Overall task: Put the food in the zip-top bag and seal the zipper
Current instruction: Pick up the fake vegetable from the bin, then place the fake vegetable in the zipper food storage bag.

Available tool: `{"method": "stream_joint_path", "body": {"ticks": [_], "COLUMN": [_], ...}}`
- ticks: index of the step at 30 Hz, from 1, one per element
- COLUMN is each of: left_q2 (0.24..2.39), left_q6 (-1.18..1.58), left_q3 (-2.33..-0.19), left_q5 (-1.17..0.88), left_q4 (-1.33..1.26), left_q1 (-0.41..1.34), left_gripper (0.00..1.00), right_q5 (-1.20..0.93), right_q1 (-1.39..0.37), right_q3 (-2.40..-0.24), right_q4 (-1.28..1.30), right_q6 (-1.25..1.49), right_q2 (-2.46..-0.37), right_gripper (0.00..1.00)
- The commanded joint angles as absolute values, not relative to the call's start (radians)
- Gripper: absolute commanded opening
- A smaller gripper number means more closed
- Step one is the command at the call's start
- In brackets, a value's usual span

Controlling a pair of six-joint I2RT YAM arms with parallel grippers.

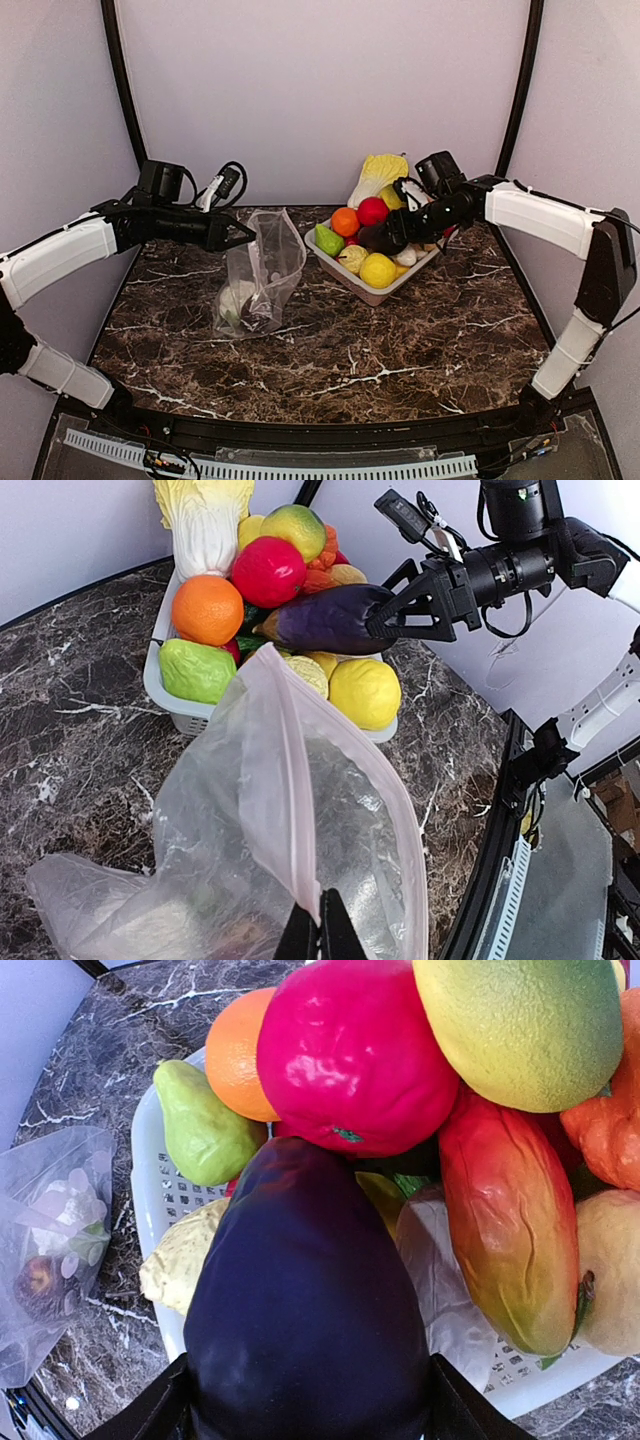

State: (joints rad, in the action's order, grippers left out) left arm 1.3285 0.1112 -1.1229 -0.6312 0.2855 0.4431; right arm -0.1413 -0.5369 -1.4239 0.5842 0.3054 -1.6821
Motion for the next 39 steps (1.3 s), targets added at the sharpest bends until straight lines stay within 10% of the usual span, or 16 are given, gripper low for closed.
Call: {"method": "stream_joint_path", "body": {"ticks": [1, 39], "left_q2": [1.283, 1.29], "left_q6": [0.125, 0.063], "left_q3": [-1.099, -1.092], "left_q5": [-0.654, -0.62], "left_q4": [0.252, 0.312], "left_q1": [0.442, 0.442], "left_gripper": [0.01, 0.01], "right_q5": [-0.158, -0.408], "right_q1": [-0.548, -0.646], "right_q3": [-1.383, -1.398], "right_q4": [0.59, 0.549], "right_q6": [0.278, 0.184], "right_q2": [-1.593, -1.298], "right_gripper": [0.65, 0.64]}}
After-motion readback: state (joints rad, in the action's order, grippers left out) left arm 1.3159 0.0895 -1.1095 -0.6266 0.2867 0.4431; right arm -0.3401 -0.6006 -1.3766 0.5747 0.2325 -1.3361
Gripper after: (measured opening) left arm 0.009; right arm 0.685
